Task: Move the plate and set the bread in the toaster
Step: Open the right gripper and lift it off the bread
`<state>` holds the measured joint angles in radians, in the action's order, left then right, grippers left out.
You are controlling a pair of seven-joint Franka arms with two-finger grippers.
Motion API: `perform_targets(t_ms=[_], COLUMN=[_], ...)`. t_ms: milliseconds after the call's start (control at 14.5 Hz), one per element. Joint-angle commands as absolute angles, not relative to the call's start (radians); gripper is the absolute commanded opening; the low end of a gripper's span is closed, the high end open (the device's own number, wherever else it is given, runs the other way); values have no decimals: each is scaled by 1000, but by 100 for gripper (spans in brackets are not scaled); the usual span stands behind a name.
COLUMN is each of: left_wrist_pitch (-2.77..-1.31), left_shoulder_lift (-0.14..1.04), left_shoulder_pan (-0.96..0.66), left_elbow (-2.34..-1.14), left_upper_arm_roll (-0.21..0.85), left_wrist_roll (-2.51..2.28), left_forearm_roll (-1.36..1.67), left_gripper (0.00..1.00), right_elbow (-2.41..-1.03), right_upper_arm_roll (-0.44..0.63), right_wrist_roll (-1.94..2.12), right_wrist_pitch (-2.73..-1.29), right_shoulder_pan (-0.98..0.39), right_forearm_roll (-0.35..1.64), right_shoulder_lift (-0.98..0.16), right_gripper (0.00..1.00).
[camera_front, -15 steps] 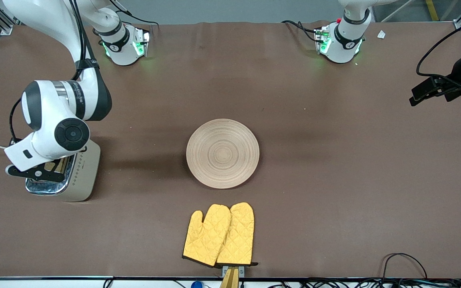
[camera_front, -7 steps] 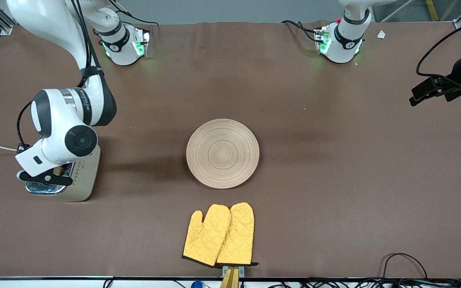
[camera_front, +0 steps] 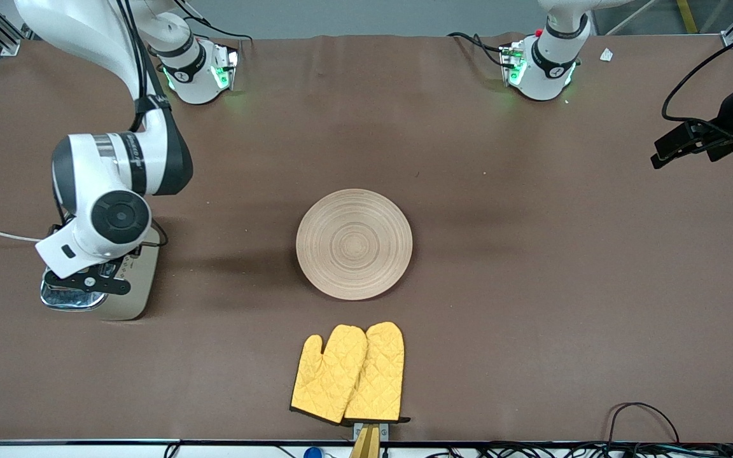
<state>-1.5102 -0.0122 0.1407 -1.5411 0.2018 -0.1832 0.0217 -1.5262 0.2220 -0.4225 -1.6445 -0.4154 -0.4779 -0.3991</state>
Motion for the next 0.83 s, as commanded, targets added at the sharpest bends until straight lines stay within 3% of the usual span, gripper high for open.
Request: perform_targets(t_ms=[0,275,482,757], left_wrist_pitch=[-1506,-1506,-1506,-1506], left_shoulder_lift=[-29,-29,-29,-29], left_shoulder_pan=[143,143,143,143], left_elbow=[-1546,-1546,-1546,-1546], left_upper_arm_roll=[201,201,201,201], left_wrist_roll=[-169,-170,-170,-170], left_forearm_roll=[23,23,23,23], left_gripper=[100,100,100,100], right_elbow=[-1435,-1284,-1293,-1310], right_upper_arm_roll=[221,222,225,229], right_wrist_roll=[-422,-405,-247,-42], right_wrist_pitch=[-1564,-1445,-1434,-1347], right_shoulder_pan=[-414,-407,-405,-306], right_forearm_roll=[-283,-120,-100,-65], right_shoulder_lift=[-322,-279,-209,-138], right_gripper=[100,100,100,100])
